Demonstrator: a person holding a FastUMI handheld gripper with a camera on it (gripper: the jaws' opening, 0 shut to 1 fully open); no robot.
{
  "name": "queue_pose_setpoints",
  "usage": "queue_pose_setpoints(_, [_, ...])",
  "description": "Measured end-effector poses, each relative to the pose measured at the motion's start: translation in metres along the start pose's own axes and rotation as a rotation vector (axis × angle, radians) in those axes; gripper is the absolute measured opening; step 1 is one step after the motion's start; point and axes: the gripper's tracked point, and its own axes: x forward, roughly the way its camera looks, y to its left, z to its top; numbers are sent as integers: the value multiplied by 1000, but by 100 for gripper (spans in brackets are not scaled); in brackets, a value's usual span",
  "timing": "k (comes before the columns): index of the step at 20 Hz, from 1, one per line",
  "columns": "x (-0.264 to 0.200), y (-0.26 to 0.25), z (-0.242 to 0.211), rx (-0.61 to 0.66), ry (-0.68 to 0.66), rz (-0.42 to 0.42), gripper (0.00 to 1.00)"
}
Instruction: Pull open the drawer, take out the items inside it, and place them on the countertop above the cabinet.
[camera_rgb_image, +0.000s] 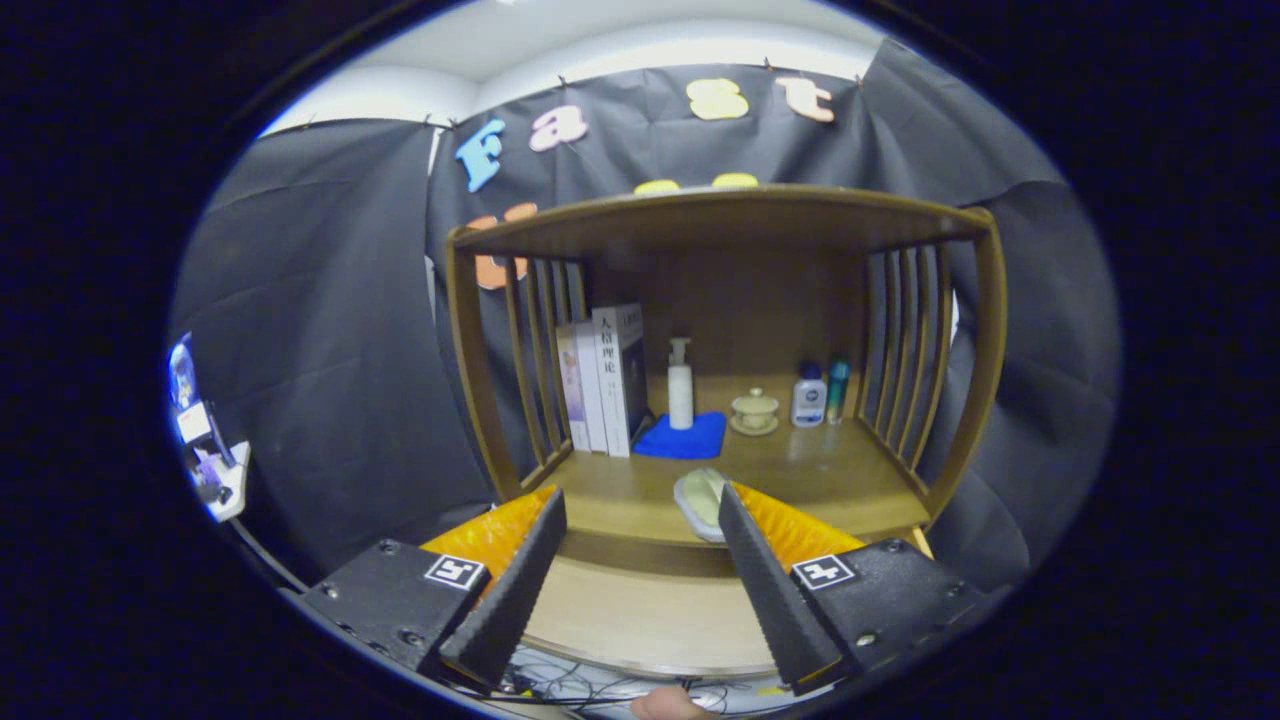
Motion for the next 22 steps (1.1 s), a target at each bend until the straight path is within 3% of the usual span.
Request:
queue_pose_setpoints(7, [-27,9,-51,-114,-142,-1,99])
queue_pose_setpoints(10, [-32,-3,-80,-148,-206,-38,100])
queue_pose_setpoints(16, [-47,-4,-131,-128,-273,-34,100])
queue_pose_setpoints(22, [-41,-8,-184,-85,-201,-57,100])
